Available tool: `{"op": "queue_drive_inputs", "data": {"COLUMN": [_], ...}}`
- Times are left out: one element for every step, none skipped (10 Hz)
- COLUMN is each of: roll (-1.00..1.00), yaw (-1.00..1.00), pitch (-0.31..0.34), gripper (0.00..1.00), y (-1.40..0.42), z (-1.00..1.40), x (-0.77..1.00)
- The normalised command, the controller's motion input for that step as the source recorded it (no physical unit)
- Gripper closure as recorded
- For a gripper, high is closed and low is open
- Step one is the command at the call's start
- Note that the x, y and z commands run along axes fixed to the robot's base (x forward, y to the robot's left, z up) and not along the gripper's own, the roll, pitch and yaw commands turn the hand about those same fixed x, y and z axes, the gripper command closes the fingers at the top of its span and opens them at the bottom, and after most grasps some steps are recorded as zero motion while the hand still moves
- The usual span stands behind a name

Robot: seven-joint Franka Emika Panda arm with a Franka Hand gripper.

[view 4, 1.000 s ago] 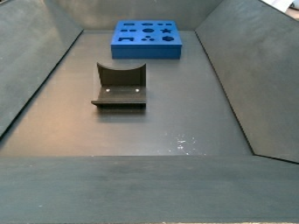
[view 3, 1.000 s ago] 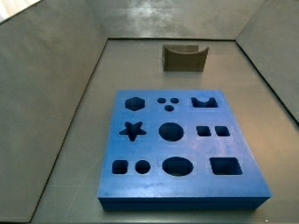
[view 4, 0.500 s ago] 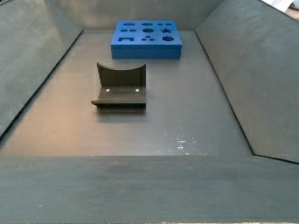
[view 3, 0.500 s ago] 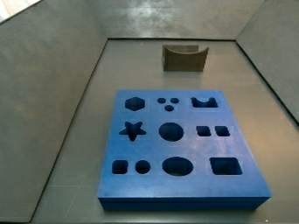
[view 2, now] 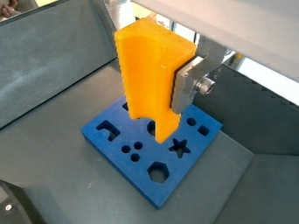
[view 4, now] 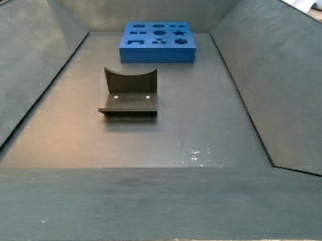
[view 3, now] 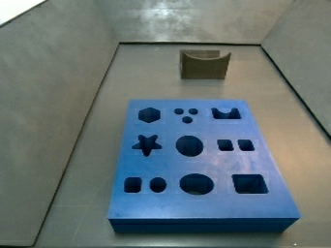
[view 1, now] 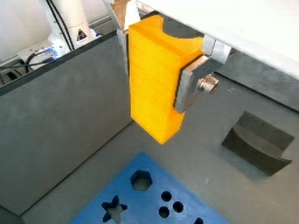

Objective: Pick up the arch object. Move up. Rotate the arch object. Move to above the board. Insert the arch object.
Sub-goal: Insert the arch object.

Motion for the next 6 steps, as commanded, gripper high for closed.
{"op": "queue_drive_inputs", "data": {"roll": [-0.01, -0.07, 0.02, 0.30, 0.44, 0.50], "yaw": [0.35, 0.35, 0.30, 0.21, 0.07, 0.02], "pitch": [0.000, -0.023, 0.000, 0.041, 0.107, 0.130], "gripper": [1.00, 1.00, 1.00, 1.00, 1.00, 1.00], "y": [-0.04, 0.00, 0.13, 0.01, 0.00, -0.05], "z": [-0.78, -0.60, -0.33, -0.14, -0.15, -0.15], "x": [0.62, 0.69, 0.75, 0.82, 0.93, 0.96]}}
